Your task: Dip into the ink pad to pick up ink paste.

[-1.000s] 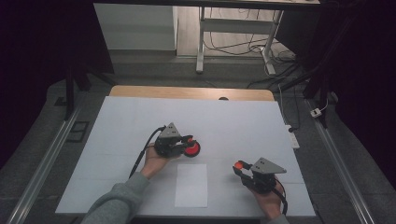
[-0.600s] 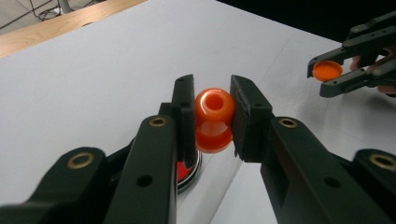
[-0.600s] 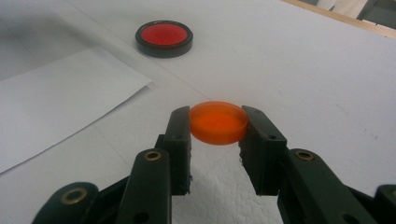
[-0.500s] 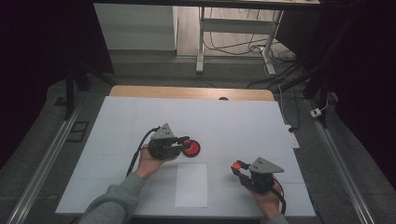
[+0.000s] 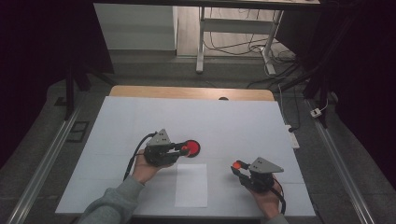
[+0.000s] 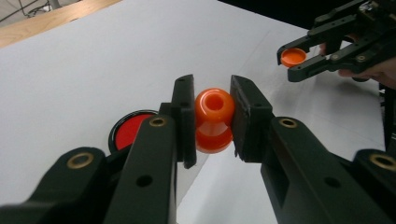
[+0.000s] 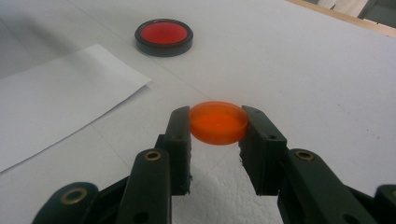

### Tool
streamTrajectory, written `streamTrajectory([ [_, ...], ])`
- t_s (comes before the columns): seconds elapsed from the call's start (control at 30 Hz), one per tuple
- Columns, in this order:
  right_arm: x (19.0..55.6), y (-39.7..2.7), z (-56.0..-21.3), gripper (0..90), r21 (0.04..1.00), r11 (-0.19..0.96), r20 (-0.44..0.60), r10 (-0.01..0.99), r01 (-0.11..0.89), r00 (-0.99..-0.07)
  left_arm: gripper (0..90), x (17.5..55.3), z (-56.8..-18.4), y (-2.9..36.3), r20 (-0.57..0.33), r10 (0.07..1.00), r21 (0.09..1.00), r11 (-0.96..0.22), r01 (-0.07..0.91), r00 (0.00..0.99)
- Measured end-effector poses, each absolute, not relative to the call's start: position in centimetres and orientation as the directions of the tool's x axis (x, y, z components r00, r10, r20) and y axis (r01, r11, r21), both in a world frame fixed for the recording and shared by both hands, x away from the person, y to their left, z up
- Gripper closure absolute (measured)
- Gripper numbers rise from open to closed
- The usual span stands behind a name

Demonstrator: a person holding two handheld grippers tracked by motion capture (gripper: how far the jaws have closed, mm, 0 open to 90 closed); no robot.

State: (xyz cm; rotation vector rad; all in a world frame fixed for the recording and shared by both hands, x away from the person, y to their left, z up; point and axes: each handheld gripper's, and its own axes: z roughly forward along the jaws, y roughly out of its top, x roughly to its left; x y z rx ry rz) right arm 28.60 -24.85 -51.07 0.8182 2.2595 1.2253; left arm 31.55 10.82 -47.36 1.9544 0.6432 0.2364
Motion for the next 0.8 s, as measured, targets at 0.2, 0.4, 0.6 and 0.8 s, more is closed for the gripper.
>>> streamTrajectory([
  [0.2, 28.6, -24.9, -51.1, 64.4, 0.854, 0.432, -0.097, 0.679, 0.289, -0.728, 72.5, 31.0, -47.2, 10.6, -0.105, 0.519, 0.883, -0.344, 0.320, 0.848],
  [0.4, 28.6, -24.9, -51.1, 64.4, 0.855, 0.430, -0.097, 0.680, 0.289, -0.727, 72.4, 30.8, -47.4, 10.2, -0.109, 0.506, 0.881, -0.350, 0.319, 0.856],
  [0.6, 28.6, -25.0, -51.1, 64.4, 0.855, 0.431, -0.098, 0.681, 0.289, -0.726, 72.4, 30.6, -47.6, 9.9, -0.106, 0.493, 0.878, -0.361, 0.314, 0.863],
  [0.8, 28.7, -25.0, -51.1, 64.3, 0.854, 0.433, -0.101, 0.679, 0.287, -0.727, 72.4, 30.6, -48.0, 9.6, -0.104, 0.488, 0.870, -0.378, 0.317, 0.867],
])
